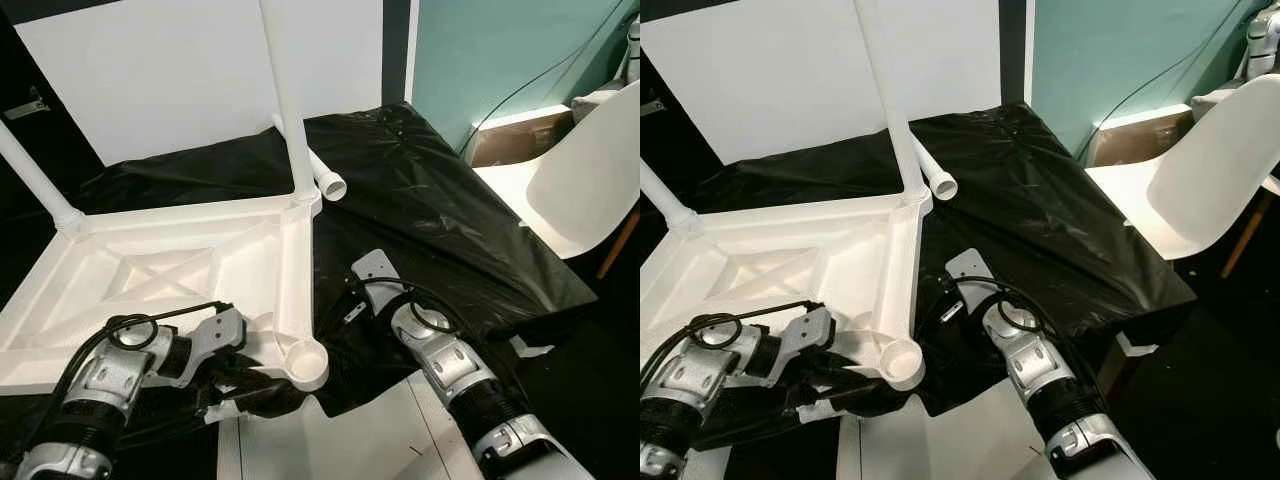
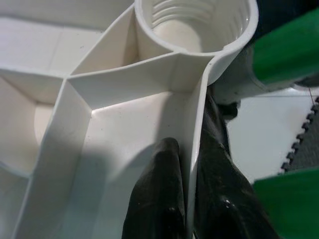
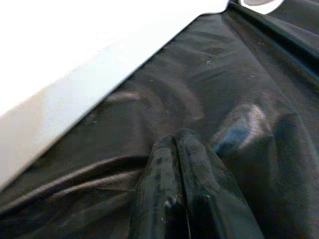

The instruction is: Building children table

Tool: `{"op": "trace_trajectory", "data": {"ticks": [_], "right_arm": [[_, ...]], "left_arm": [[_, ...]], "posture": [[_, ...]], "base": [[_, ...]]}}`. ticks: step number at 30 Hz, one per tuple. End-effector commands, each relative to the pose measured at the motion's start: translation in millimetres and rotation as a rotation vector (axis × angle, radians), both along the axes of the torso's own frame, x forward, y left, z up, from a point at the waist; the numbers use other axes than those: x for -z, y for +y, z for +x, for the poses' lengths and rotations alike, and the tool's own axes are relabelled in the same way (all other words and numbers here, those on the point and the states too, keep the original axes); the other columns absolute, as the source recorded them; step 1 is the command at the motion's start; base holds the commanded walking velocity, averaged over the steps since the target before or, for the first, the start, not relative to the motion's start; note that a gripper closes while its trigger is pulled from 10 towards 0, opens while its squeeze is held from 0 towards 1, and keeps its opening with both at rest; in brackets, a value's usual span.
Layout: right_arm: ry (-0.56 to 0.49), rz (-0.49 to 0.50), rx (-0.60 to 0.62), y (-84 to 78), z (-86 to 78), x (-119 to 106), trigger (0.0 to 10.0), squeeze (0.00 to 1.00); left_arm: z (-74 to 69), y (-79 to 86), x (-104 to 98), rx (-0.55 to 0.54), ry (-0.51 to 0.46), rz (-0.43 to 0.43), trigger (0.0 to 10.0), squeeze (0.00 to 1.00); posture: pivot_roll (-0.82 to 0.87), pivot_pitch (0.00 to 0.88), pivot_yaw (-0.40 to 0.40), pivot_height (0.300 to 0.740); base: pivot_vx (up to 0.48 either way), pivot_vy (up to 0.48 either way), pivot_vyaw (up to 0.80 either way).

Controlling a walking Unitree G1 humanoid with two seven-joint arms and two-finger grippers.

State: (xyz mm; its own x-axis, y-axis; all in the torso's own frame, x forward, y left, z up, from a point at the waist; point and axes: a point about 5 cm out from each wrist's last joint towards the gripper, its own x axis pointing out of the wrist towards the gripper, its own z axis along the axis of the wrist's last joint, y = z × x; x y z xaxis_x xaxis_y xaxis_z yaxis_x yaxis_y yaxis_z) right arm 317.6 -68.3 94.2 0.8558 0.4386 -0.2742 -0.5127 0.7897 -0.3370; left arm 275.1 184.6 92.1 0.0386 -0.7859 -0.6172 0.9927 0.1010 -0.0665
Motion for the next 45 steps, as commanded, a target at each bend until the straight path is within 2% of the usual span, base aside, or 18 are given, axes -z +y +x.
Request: {"op": "trace_trajectory", "data": {"ticks": [1, 5, 18, 21, 27, 29, 31, 35, 36, 38, 41, 43, 45], "right_arm": [[0.014, -0.004, -0.012, 4.0, -2.3, 2, 10.0, 0.0], [0.012, -0.002, -0.015, 5.1, -2.6, 1, 10.0, 0.0], [0.015, -0.007, -0.009, 2.4, -3.7, 2, 10.0, 0.0], [0.015, -0.008, -0.013, 2.7, -3.5, 2, 10.0, 0.0], [0.016, -0.009, -0.012, 2.4, -3.8, 2, 10.0, 0.0], [0.018, -0.009, -0.009, 1.9, -4.7, 3, 10.0, 0.0], [0.018, -0.009, -0.009, 1.9, -4.7, 3, 10.0, 0.0], [0.019, -0.01, -0.004, 1.2, -5.3, 3, 10.0, 0.0], [0.019, -0.01, -0.004, 1.2, -5.3, 3, 10.0, 0.0], [0.018, -0.01, 0.0, 0.6, -5.2, 3, 10.0, 0.0], [0.018, -0.01, 0.001, 0.4, -5.1, 3, 10.0, 0.0], [0.018, -0.011, 0.004, -0.4, -5.0, 3, 10.0, 0.0], [0.018, -0.011, 0.005, -0.6, -4.9, 3, 10.0, 0.0]], "left_arm": [[19.2, 7.6, 25, -0.553, -0.219, 0.091, 0.0, 0.0], [27.5, -8.8, 22, -0.574, -0.245, 0.066, 0.0, 0.0], [41.8, -25.7, 17, -0.66, -0.3, 0.019, 0.0, 0.0], [50.2, -35.7, 11, -0.697, -0.315, -0.003, 0.0, 0.0], [54.8, -45.0, 7, -0.7, -0.325, -0.018, 0.0, 0.0], [58.3, -53.7, 5, -0.687, -0.341, -0.022, 0.0, 0.0], [58.3, -53.7, 5, -0.687, -0.341, -0.022, 0.0, 0.0], [61.4, -72.2, 0, -0.627, -0.364, -0.054, 0.0, 0.0], [61.4, -72.2, 0, -0.627, -0.364, -0.054, 0.0, 0.0], [59.9, -83.3, -4, -0.575, -0.37, -0.094, 0.0, 0.0], [58.8, -86.2, -5, -0.557, -0.372, -0.109, 0.0, 0.0], [52.1, -95.3, -8, -0.482, -0.361, -0.18, 0.0, 0.0], [49.8, -98.1, -9, -0.459, -0.353, -0.206, 0.0, 0.0]], "posture": [[-0.09, 0.0, 0.09, 0.74], [-0.1, 0.0, 0.092, 0.74], [-0.11, 0.0, 0.09, 0.74], [-0.11, 0.0, 0.088, 0.74], [-0.11, 0.0, 0.091, 0.74], [-0.11, 0.0, 0.092, 0.74], [-0.11, 0.0, 0.092, 0.74], [-0.12, 0.0, 0.099, 0.74], [-0.12, 0.0, 0.099, 0.74], [-0.12, 0.0, 0.1, 0.74], [-0.12, 0.0, 0.1, 0.74], [-0.13, 0.0, 0.1, 0.74], [-0.13, 0.0, 0.1, 0.74]], "base": [[0.0, 0.0, 0.0], [0.0, 0.0, 0.0], [0.0, 0.0, 0.0], [0.0, 0.0, 0.0], [0.0, 0.0, 0.0], [0.0, 0.0, 0.0], [0.0, 0.0, 0.0], [0.0, 0.0, 0.0], [0.0, 0.0, 0.0], [0.0, 0.0, 0.0], [0.0, 0.0, 0.0], [0.0, 0.0, 0.0], [0.0, 0.0, 0.0]]}}
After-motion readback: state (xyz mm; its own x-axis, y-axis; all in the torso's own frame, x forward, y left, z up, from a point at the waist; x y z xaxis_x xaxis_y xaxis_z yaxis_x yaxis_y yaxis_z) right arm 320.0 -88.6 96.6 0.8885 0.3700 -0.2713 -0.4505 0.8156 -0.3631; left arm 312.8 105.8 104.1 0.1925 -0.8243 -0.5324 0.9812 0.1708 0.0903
